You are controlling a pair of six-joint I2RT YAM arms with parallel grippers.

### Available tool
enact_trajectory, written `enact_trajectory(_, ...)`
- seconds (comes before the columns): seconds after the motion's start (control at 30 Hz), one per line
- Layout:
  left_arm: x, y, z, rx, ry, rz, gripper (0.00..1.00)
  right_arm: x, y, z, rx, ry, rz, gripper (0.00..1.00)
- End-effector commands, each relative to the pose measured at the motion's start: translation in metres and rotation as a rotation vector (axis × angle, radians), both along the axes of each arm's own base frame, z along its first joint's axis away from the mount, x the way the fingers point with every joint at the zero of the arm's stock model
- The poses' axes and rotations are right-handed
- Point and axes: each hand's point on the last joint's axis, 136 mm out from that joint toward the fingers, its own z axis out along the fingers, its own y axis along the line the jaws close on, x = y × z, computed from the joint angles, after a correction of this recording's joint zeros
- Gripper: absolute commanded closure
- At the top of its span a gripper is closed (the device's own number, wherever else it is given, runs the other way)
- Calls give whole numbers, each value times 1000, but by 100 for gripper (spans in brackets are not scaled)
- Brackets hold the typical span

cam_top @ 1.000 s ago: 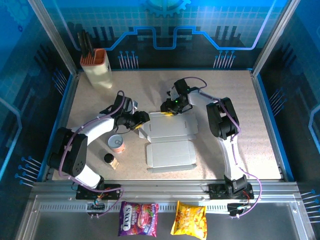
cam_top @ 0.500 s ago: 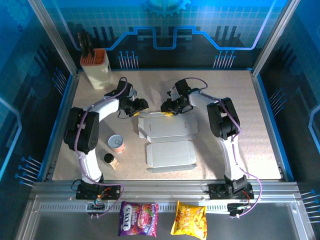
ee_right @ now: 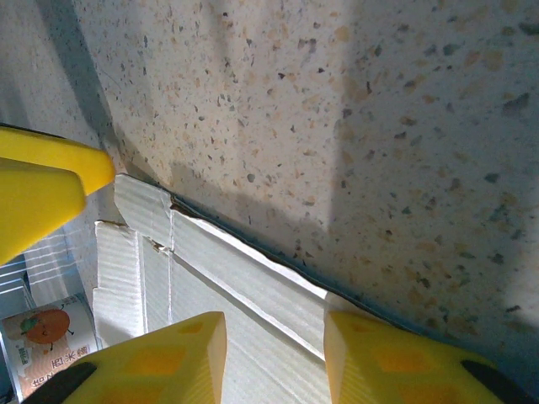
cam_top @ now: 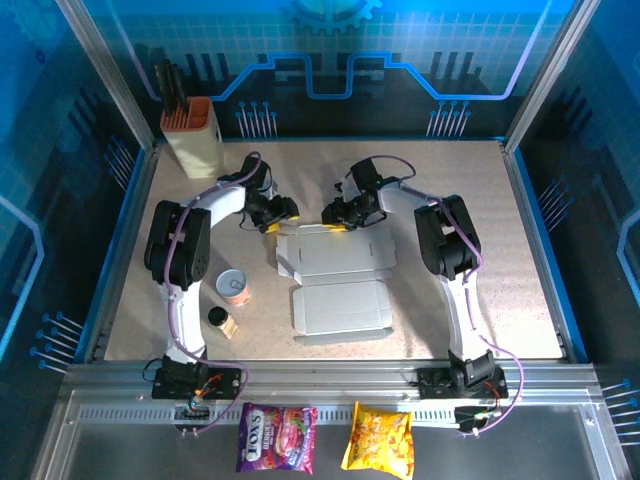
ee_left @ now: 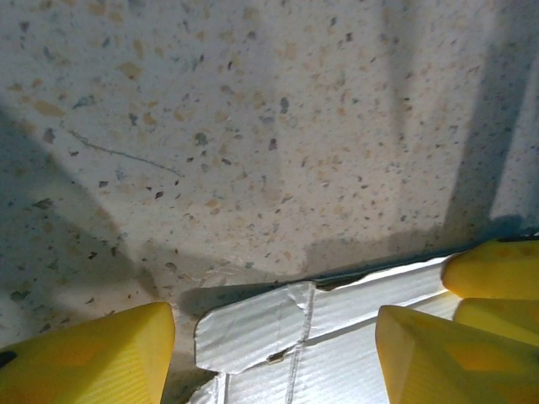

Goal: Fold the paper box

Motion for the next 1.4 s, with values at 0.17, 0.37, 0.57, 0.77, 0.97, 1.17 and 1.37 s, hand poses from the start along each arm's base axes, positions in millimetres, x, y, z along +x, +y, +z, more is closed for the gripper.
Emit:
enact_trajectory(0.17,-1,-9,3,-76,22,-23,46,-21,-17,-42,-89,110,-20,63)
enact_trajectory(0.37,0,-10,20,-94,-17,-17,55,-20,-15,-41,-87,106,-19,63)
enact_trajectory(0.57,3,-15,38,-130,-47,-13,59,-20,-15,-39,-86,103,-17,63)
enact_trajectory(0.77,5,-28,44,-163,-47,-26,57,-20,-14,-39,-86,102,-14,63)
enact_trajectory(0.97,4,-44,38,-173,-31,-53,57,-20,-16,-39,-87,104,-17,63)
enact_trajectory(1.17,6,-58,32,-180,-24,-69,57,-21,-16,-38,-89,103,-14,63)
enact_trajectory(1.37,3,-68,13,-183,12,-84,57,-21,-18,-41,-93,107,-15,65)
